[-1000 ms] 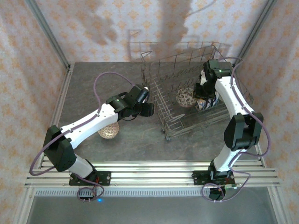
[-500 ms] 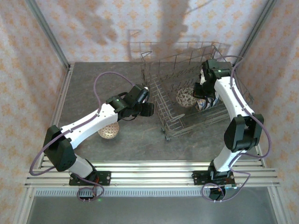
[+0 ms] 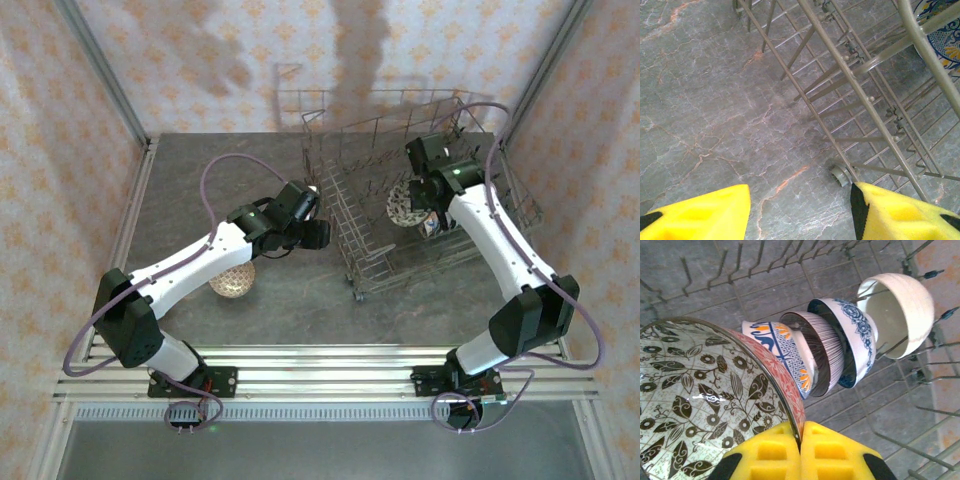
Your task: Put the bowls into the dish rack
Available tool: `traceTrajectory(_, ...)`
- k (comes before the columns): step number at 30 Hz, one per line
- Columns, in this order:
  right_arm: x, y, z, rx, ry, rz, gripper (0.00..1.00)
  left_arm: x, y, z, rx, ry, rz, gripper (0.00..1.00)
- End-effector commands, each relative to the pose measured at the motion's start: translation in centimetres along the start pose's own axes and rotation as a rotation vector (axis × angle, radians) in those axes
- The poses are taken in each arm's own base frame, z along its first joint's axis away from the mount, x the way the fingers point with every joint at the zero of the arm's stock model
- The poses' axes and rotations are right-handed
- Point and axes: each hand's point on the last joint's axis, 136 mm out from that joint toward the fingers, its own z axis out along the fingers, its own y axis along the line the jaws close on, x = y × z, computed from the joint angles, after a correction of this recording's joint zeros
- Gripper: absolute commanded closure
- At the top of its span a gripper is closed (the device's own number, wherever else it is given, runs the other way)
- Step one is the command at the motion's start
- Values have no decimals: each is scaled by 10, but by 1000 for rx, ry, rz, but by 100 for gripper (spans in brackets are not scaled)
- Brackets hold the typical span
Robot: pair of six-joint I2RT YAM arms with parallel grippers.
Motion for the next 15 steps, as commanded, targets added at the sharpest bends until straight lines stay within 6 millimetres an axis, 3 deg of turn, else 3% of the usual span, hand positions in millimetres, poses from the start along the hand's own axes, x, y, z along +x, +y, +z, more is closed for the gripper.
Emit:
traceTrajectory(1, -13, -21, -7, 142, -101, -8, 100, -8, -1, -9, 12, -37, -21, 43)
traceTrajectory(15, -22, -15, -17, 349, -246, -149, 100, -8, -3, -11, 10, -39, -15, 43)
